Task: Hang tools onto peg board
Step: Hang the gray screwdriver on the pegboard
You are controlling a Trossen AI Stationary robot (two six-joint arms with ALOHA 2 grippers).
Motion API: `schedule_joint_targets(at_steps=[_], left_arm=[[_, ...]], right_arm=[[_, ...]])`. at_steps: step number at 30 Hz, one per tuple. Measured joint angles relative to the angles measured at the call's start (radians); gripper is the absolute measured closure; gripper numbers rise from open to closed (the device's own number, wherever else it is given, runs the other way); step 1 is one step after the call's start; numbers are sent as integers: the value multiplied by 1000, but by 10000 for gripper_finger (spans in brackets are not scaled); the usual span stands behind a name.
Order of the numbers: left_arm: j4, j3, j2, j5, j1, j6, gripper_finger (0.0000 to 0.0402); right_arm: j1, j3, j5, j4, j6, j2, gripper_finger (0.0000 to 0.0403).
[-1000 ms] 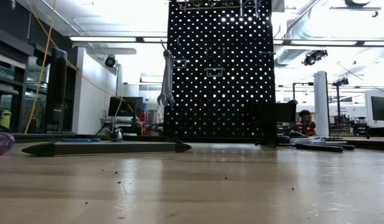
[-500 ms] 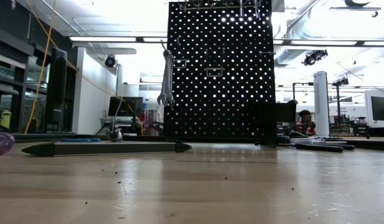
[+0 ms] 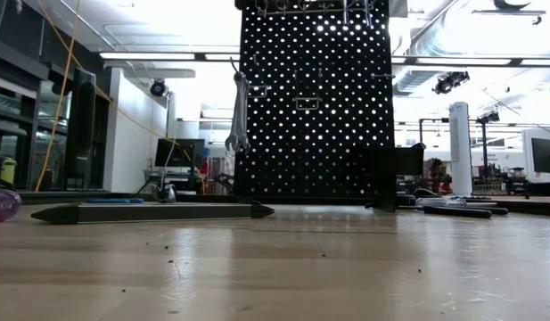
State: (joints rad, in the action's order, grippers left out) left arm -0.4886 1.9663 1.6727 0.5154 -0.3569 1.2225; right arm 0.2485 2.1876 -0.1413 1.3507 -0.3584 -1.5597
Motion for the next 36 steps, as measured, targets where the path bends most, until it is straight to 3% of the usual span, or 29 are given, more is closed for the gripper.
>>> schedule_joint_targets(at_steps=[13, 31, 36], left_arm=[[-20, 0, 4, -129, -5, 59, 213], [-27, -2, 12, -121, -3, 41, 245], [-27, -2, 13, -121, -3, 37, 245]], right_arm=[[0, 0, 31, -55, 20, 0, 403], [-5, 0, 94, -41, 43, -5, 403], [-25, 0, 99, -111, 22, -9, 403]])
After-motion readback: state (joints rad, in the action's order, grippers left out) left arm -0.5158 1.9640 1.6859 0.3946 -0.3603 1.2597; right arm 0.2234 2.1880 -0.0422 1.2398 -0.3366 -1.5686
